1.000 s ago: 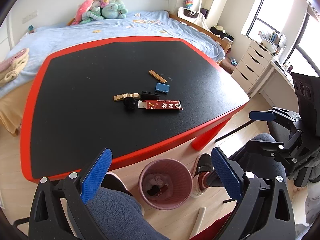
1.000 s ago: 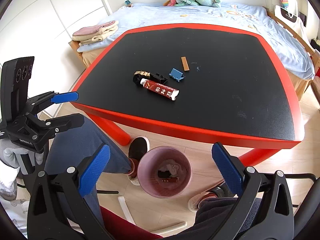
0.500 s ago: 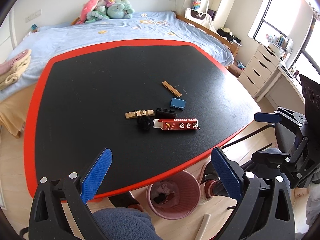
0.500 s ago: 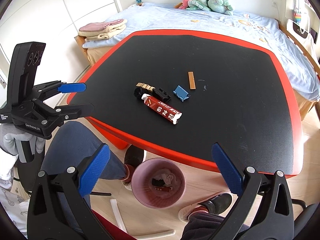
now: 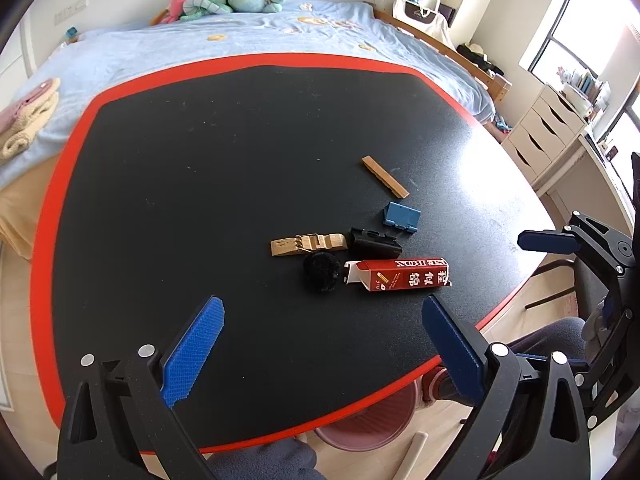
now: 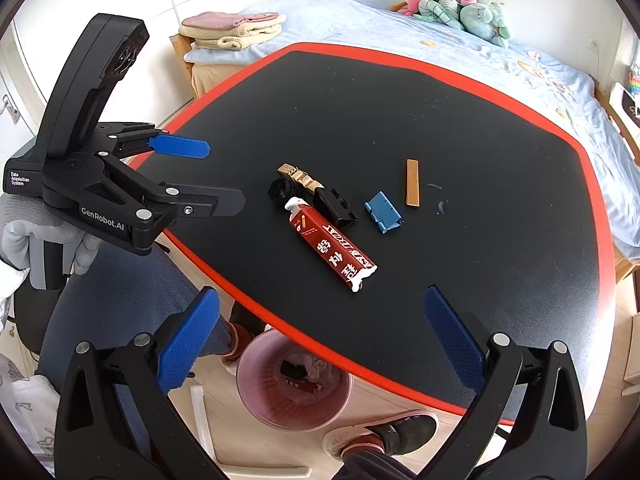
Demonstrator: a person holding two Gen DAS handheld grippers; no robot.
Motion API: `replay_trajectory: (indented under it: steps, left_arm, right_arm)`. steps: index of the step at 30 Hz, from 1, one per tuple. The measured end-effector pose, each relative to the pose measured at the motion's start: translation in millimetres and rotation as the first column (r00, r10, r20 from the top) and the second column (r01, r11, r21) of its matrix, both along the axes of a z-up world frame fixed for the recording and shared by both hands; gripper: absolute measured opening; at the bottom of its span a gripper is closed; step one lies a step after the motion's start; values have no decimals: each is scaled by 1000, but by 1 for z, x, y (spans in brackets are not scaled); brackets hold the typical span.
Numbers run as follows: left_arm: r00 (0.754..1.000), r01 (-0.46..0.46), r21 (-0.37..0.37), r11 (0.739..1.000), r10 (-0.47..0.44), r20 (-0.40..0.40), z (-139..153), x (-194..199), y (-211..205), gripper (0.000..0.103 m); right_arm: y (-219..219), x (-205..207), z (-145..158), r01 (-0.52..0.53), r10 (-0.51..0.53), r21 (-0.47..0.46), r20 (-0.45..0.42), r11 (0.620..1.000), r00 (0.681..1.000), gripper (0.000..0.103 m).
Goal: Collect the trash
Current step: 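Grasp the black item with the left gripper while the right gripper grasps the red tube box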
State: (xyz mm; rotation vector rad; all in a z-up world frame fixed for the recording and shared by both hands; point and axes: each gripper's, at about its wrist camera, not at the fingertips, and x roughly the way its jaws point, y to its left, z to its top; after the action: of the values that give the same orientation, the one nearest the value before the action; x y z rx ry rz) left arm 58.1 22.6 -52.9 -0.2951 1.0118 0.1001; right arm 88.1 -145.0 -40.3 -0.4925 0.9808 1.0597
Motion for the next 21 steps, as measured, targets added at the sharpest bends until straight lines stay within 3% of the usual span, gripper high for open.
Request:
replay_trajectory:
  steps: [9,21]
  left_arm:
    - [999,9,-25,1000,-9,-31,-20,21,8,94]
    - [998,5,-41,999,-7,-55,-33,28,15,65]
  right_arm:
    - [21,18,-20,-37,37,-29,-15,999,999,94]
    - [38,30,-39,-59,59,-55,-14,997,998,72]
